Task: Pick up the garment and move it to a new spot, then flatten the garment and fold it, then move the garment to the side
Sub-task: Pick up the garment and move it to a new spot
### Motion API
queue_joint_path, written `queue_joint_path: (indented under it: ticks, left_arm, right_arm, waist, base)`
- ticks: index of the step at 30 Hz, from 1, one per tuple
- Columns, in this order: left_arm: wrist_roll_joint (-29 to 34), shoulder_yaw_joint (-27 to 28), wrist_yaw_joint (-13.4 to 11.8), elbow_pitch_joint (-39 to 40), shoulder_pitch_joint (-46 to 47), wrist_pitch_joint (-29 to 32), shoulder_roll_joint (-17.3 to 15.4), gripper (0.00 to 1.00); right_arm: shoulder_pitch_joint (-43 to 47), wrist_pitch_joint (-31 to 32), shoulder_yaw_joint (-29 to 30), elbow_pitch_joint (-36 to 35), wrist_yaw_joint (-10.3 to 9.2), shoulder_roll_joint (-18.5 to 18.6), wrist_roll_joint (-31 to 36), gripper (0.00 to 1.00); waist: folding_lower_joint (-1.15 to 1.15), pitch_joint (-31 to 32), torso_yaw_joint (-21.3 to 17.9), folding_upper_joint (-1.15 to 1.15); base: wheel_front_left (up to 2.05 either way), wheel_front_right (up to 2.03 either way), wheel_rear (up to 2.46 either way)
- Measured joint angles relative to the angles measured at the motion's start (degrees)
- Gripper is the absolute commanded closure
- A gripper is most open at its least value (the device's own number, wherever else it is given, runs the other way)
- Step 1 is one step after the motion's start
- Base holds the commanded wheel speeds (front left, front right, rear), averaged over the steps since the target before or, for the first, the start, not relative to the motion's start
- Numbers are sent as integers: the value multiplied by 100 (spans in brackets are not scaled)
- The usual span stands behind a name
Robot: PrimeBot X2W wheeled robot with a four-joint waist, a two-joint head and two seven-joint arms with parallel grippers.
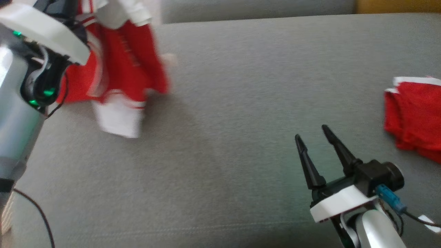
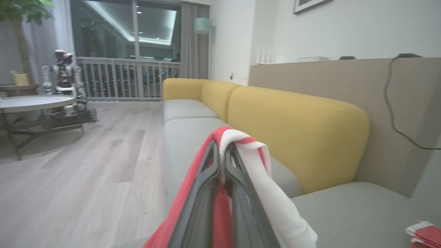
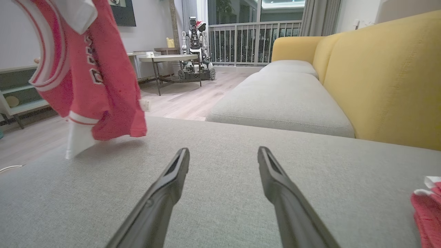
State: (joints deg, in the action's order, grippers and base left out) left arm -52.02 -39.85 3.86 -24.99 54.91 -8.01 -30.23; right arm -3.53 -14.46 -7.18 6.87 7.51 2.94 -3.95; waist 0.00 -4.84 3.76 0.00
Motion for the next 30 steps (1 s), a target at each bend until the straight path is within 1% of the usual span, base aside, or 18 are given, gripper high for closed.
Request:
queue_joint_path:
  ticks: [3, 6, 7, 10, 14, 17, 19, 21, 24, 25, 26, 30]
  left_arm:
    - [-12, -2, -193, 443, 6, 175, -11, 100]
    - [-163, 7, -331, 771, 8, 354, -2, 100]
    - [-163, 7, -331, 771, 8, 354, -2, 100]
    - [-243, -23, -475, 1042, 2, 591, -3, 100]
    - [-260, -258, -627, 1294, -143, 903, 16, 100]
    - [-260, -515, -776, 1280, -390, 1198, 104, 100]
    - [-392, -593, -906, 1080, -645, 1281, 260, 100]
    - [-441, -717, -959, 829, -903, 1270, 455, 100]
    - [-280, -912, -995, 325, -1115, 926, 804, 100]
    - [-162, -971, -999, 136, -1133, 769, 901, 59]
    - [-112, -985, -998, -29, -1138, 645, 993, 0]
    - [0, -1016, -937, -443, -1137, 54, 1357, 0]
  right_arm:
    - [70, 0, 0, -25, 0, -2, -123, 0]
    - [70, 0, -12, -46, 0, -2, -196, 0]
    - [70, 0, -12, -46, 0, -2, -196, 0]
    - [70, 0, -44, -73, 0, -2, -268, 0]
    - [68, 0, -42, -125, 0, -2, -297, 0]
    - [62, 0, -47, -169, 0, -2, -319, 0]
    - [55, 0, -68, -180, 0, -2, -358, 0]
    - [55, 0, -83, -210, 0, -2, -421, 0]
    - [21, 0, -185, -296, 0, -3, -433, 0]
    - [-13, 0, -212, -331, 0, -3, -455, 0]
    - [-52, 0, -215, -348, 0, -4, -476, 0]
    - [-121, 0, -125, -380, 0, -3, -477, 0]
  waist:
    - [0, 92, -264, 0]
    - [0, 159, -537, 0]
    - [0, 159, -537, 0]
    - [0, 187, -818, 0]
    - [0, 163, -1186, 0]
    - [0, 73, -1426, 0]
    - [0, -5, -1568, 0]
    - [0, -104, -1688, 0]
    - [0, -269, -1849, 0]
    - [0, -319, -1903, 0]
    - [0, -361, -1953, 0]
    - [0, -453, -2058, 0]
  base:
    - [0, 0, 0]
    - [0, 0, 0]
    - [0, 0, 0]
    - [0, 0, 0]
    - [0, 0, 0]
    - [0, 0, 0]
    - [0, 0, 0]
    - [0, 0, 0]
    - [0, 0, 0]
    - [0, 0, 0]
    - [0, 0, 0]
    - [0, 0, 0]
